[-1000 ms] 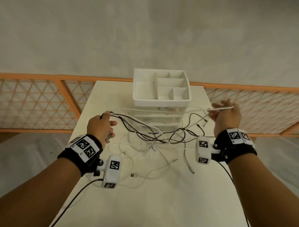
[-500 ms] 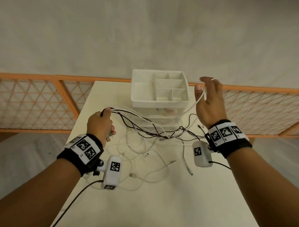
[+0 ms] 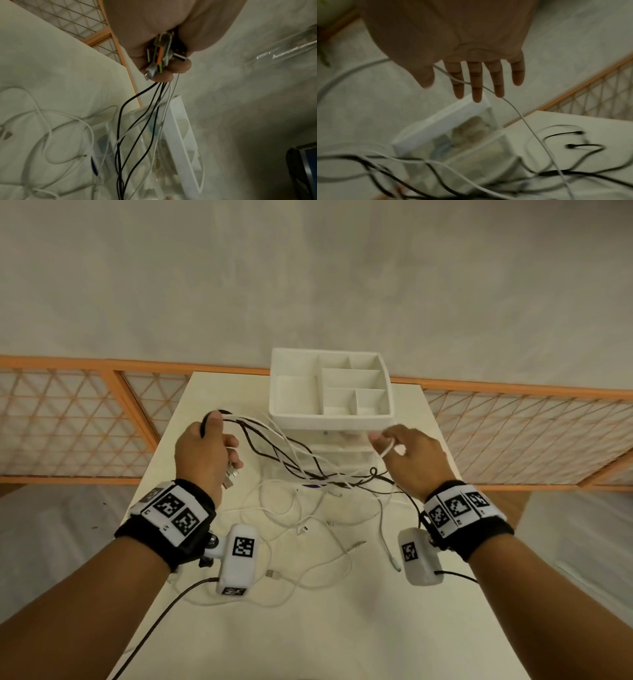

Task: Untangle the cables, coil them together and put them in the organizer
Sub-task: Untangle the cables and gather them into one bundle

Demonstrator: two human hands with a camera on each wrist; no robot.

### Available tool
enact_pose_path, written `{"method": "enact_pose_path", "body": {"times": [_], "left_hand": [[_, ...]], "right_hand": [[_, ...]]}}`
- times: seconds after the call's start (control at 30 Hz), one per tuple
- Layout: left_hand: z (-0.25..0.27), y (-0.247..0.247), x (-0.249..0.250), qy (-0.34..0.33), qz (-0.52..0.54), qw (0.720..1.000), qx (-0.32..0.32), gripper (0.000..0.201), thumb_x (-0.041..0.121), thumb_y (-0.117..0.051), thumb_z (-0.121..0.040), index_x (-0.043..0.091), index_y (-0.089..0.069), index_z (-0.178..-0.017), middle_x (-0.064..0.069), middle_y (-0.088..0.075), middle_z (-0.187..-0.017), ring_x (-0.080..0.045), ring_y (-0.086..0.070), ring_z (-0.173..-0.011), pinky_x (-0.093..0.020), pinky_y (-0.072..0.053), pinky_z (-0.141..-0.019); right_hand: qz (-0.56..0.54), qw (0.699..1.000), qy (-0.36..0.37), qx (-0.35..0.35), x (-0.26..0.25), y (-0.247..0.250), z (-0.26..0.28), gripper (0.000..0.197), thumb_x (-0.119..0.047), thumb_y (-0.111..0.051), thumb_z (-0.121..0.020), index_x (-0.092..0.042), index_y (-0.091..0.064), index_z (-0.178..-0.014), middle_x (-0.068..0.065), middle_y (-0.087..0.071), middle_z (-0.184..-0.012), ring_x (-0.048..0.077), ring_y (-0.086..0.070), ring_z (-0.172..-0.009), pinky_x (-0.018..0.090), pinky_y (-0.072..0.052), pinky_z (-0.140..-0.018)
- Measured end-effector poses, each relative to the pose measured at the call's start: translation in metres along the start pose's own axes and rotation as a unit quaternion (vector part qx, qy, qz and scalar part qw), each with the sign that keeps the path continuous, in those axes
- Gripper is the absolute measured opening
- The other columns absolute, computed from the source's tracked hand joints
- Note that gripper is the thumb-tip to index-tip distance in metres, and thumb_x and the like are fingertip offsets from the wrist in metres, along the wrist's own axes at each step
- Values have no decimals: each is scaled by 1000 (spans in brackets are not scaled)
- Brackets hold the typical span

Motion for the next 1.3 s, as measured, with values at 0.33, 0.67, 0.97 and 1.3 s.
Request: {"method": "enact_pose_path", "body": {"times": [0.33, 0.67, 0.97, 1.3], "left_hand": [[-7, 6, -8, -2, -31, 999, 16, 25, 35, -50, -102, 19, -52, -83, -3, -46, -63, -11, -44, -37, -24, -39, -40], [2, 8, -14, 15, -54, 998, -10, 26, 30, -54, -101, 10, -57, -84, -4, -44, -59, -10, -45, -36, -23, -46, -41], [31, -36, -17, -21, -120, 979, -163, 30, 31, -56, -99, 6, -68, -88, 8, -42, -44, -14, -43, -40, -27, -40, -49], [12, -11, -45, 78, -133, 984, -92, 28, 23, -52, -100, 3, -63, -83, -4, -43, -52, -21, -41, -43, -32, -38, -53]], "right_hand": [[-126, 971, -123, 163, 60, 36, -12, 42, -52, -45, -99, -19, -55, -124, 8, -61, -126, 26, -58, -107, 32, -38, -87], [-196, 943, 75, 259, 12, 83, -31, 40, -45, -49, -101, -19, -49, -131, -10, -43, -144, -5, -48, -116, 20, -43, -97], [105, 946, 243, 186, -53, 18, 23, 45, -63, -59, -88, -34, -68, -121, -1, -60, -133, 31, -46, -131, 50, -35, -97], [68, 953, 138, 263, -21, 60, -12, 58, -58, -65, -82, -27, -60, -130, 2, -26, -163, 30, -28, -148, 50, -29, -107]]}}
Point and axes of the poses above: each hand's wrist, its own z-axis away from the middle knuckle, its own y-axis out of the back of the hand, x = y × z, the point moved 4 cm from there along -z, towards the middle knuckle
